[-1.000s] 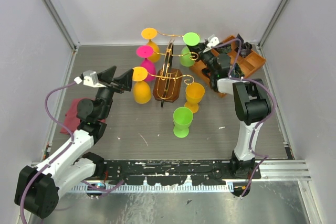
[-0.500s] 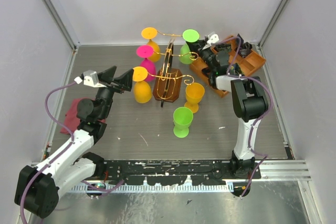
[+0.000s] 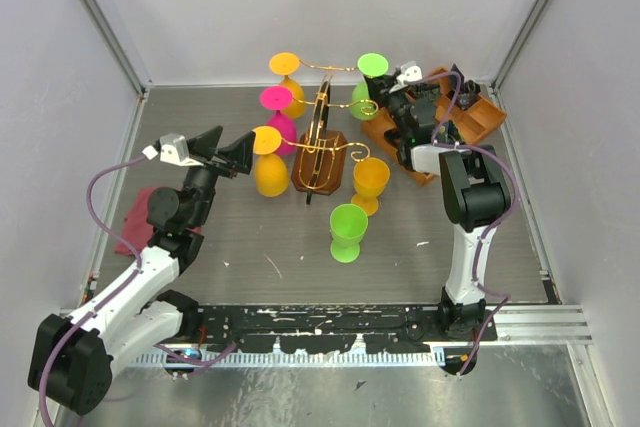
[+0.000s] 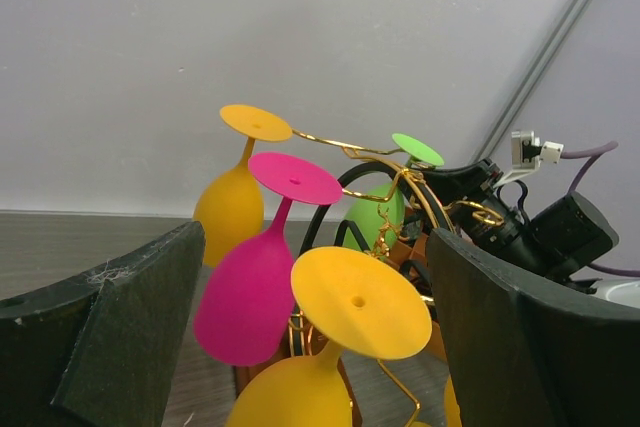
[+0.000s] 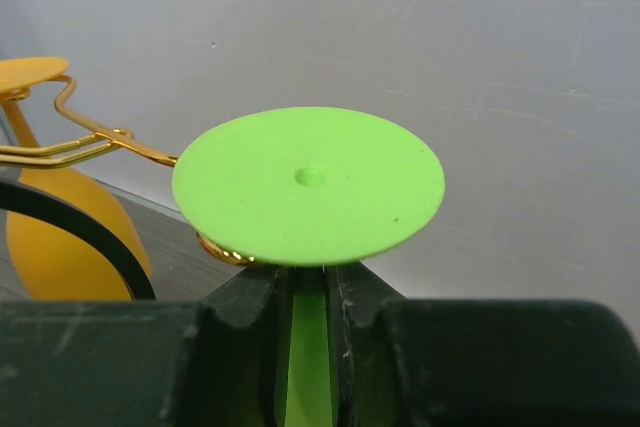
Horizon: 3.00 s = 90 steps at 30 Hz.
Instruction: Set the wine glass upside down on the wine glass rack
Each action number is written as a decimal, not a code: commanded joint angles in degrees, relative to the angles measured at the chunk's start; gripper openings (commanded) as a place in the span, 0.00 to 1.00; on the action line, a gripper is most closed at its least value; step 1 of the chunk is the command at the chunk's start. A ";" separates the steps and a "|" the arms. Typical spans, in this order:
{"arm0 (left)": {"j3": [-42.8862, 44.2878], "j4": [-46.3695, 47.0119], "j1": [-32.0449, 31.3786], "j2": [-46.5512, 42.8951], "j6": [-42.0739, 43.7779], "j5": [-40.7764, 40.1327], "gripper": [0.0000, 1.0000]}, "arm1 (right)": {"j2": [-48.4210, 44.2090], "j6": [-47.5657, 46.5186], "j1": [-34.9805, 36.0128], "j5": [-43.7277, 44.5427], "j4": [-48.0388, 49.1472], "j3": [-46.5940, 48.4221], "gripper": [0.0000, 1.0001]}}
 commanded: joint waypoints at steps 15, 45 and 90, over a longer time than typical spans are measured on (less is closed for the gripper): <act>1.14 0.89 0.21 0.05 -0.38 0.03 0.98 | -7.66 -2.10 1.11 -1.79 6.09 -7.72 0.04; 4.23 -5.62 0.19 -3.50 -0.65 -0.54 0.98 | -23.02 -11.18 2.88 7.51 -8.31 -19.40 0.67; 85.25 -85.59 -37.13 53.38 35.80 -0.10 0.99 | -77.06 11.12 -2.81 49.95 -103.01 -12.03 1.00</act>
